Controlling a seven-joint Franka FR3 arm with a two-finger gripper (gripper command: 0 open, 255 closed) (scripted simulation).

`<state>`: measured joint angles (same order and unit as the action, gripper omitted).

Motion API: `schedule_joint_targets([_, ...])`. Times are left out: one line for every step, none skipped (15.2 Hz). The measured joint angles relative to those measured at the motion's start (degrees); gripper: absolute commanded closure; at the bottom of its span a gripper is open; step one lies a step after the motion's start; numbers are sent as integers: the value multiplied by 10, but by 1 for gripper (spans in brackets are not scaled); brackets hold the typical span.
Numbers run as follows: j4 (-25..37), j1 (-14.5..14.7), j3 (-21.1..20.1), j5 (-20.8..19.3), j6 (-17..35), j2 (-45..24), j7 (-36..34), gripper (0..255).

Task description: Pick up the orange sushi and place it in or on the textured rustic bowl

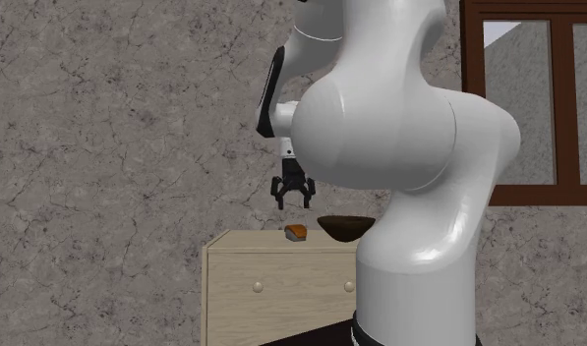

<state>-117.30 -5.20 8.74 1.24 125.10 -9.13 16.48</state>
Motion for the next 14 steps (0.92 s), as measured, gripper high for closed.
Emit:
schedule_joint_targets([16, -3, 1, 5, 7, -21, 4, 0])
schedule_joint_targets([33, -5, 0, 10, 13, -44, 5, 0])
schedule_joint_targets([52, -10, 1, 16, 16, -64, 12, 0])
schedule_joint_targets([75, -15, 2, 21, 17, -85, 17, 0])
schedule_joint_targets([100, -19, 2, 26, 19, -111, 21, 0])
schedule_joint_targets([115, -23, 2, 31, 22, -128, 25, 0])
schedule_joint_targets([120, -24, 1, 32, 26, -137, 25, 0])
schedule_joint_targets([123, -25, 1, 34, 31, -144, 26, 0])
schedule_joint_targets([123, -26, 0, 35, 36, -149, 27, 0])
schedule_joint_targets([126, -27, 0, 37, 42, -157, 28, 0])
schedule_joint_targets([124, -27, -1, 38, 48, -162, 29, 0])
schedule_joint_targets([122, -27, -1, 39, 54, -166, 29, 0])
schedule_joint_targets([119, -27, -2, 40, 60, -169, 30, 0])
schedule_joint_targets([120, -28, -2, 40, 64, -173, 31, 0])
